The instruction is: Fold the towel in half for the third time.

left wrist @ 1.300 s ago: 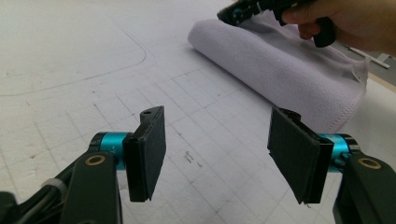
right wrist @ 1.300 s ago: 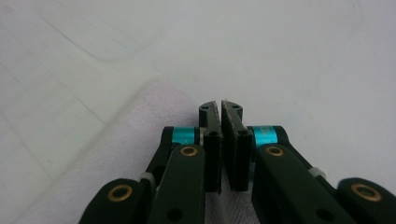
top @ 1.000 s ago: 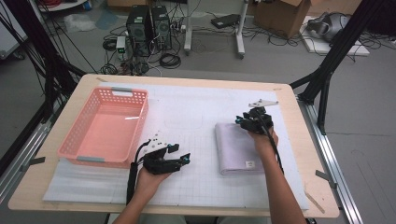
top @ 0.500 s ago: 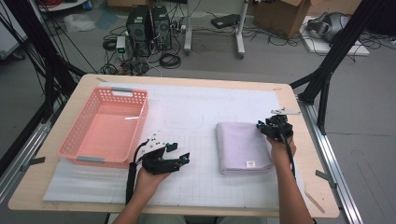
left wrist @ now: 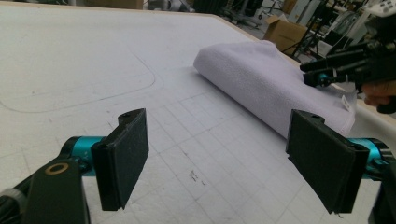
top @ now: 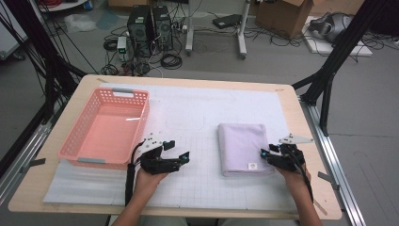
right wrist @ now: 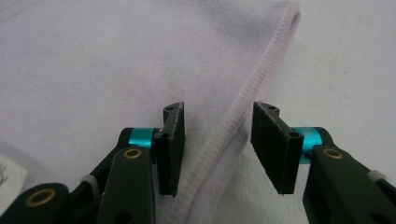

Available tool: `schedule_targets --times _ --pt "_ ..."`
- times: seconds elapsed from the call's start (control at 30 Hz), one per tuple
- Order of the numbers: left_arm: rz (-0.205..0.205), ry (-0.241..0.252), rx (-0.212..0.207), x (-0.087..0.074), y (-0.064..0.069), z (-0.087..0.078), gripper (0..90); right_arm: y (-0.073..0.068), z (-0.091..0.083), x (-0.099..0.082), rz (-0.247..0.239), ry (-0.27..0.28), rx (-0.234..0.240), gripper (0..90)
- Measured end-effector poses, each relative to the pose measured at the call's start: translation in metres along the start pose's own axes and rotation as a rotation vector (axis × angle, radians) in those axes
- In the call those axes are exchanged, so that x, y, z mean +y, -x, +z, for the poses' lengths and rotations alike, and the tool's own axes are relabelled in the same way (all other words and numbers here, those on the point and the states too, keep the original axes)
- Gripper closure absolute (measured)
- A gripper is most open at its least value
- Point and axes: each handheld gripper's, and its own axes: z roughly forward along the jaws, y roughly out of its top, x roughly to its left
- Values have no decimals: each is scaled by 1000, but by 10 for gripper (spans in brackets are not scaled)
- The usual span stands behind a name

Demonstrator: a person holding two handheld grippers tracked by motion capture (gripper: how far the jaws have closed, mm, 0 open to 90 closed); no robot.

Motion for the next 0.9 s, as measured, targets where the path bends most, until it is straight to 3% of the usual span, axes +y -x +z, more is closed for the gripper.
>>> schedule_targets --times 0.17,0.3,0.4,0.53,0.7,0.9 --pt "15 12 -22 1 -2 -1 212 3 -16 -12 58 2 -19 519" --pt "31 53 -56 0 -2 2 177 4 -41 -15 94 100 6 464" --pt "64 47 -39 0 0 3 183 5 -56 -20 70 138 2 424" --pt "47 24 -20 -1 -2 5 195 6 -65 -27 27 141 8 334" --pt "43 34 -25 -1 -2 5 183 13 -70 -35 23 144 3 213" --pt "39 37 -14 -1 -1 4 188 13 -69 -36 15 145 5 201"
